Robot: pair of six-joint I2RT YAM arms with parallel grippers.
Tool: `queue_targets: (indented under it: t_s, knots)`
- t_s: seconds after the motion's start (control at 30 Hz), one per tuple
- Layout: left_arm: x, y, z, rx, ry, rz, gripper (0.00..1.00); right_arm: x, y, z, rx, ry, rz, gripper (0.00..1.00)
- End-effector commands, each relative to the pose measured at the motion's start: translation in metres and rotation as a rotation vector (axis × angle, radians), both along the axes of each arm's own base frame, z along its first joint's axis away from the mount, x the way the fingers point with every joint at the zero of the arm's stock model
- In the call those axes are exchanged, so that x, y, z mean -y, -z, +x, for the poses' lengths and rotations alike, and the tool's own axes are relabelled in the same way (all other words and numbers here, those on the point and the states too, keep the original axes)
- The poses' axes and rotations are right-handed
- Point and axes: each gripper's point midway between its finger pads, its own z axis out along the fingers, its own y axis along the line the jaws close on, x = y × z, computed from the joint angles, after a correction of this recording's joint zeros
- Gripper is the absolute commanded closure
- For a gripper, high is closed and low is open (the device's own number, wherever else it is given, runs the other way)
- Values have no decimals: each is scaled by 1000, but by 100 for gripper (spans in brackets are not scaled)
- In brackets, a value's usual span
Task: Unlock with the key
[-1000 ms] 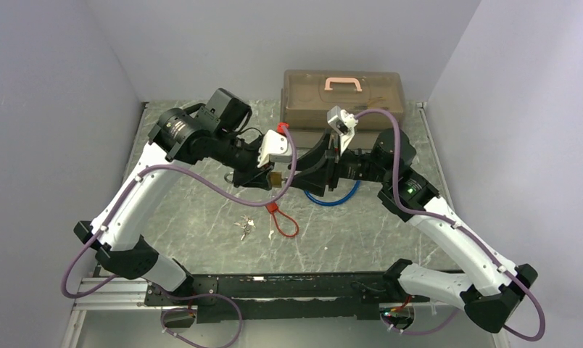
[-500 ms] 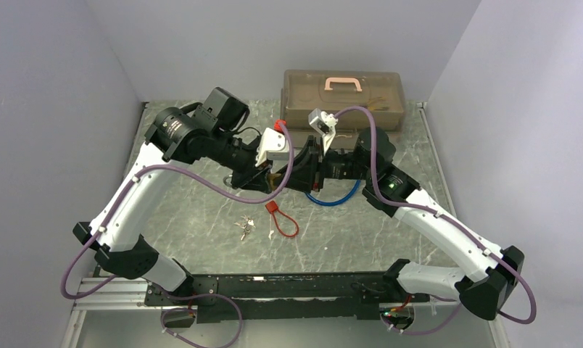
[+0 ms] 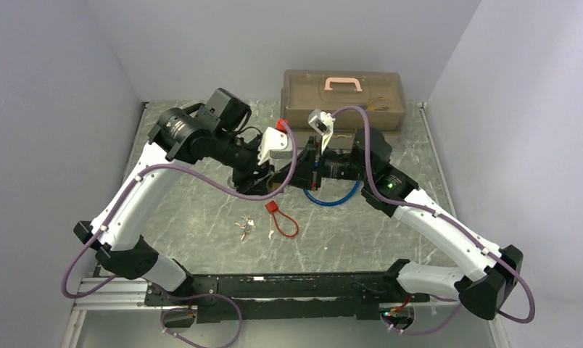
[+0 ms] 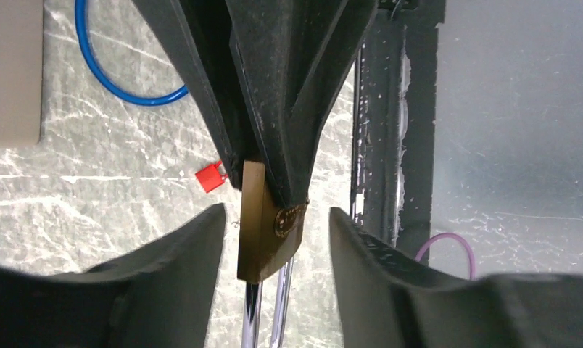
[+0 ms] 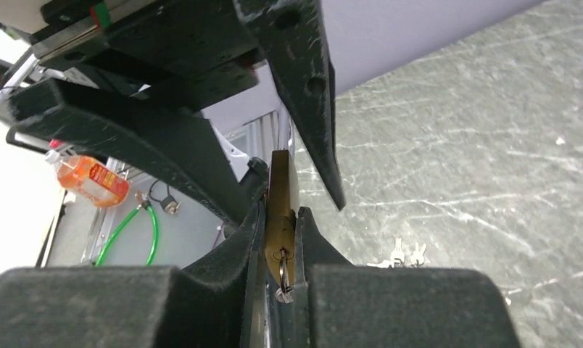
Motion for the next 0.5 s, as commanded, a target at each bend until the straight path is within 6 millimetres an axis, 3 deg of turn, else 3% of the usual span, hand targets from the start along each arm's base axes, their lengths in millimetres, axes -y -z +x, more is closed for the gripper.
queue_targets:
  t_s: [0.0,0.3,0.47]
  knots:
    - [-6,5,13,64,-7,17,37,13,-20,12,12,103,64,100]
    - [-35,15,27,68,-54,51,37,35,-20,25,-2,171,65,100]
    - [-45,42,30,61,-55,107,41,34,-24,23,-6,148,77,100]
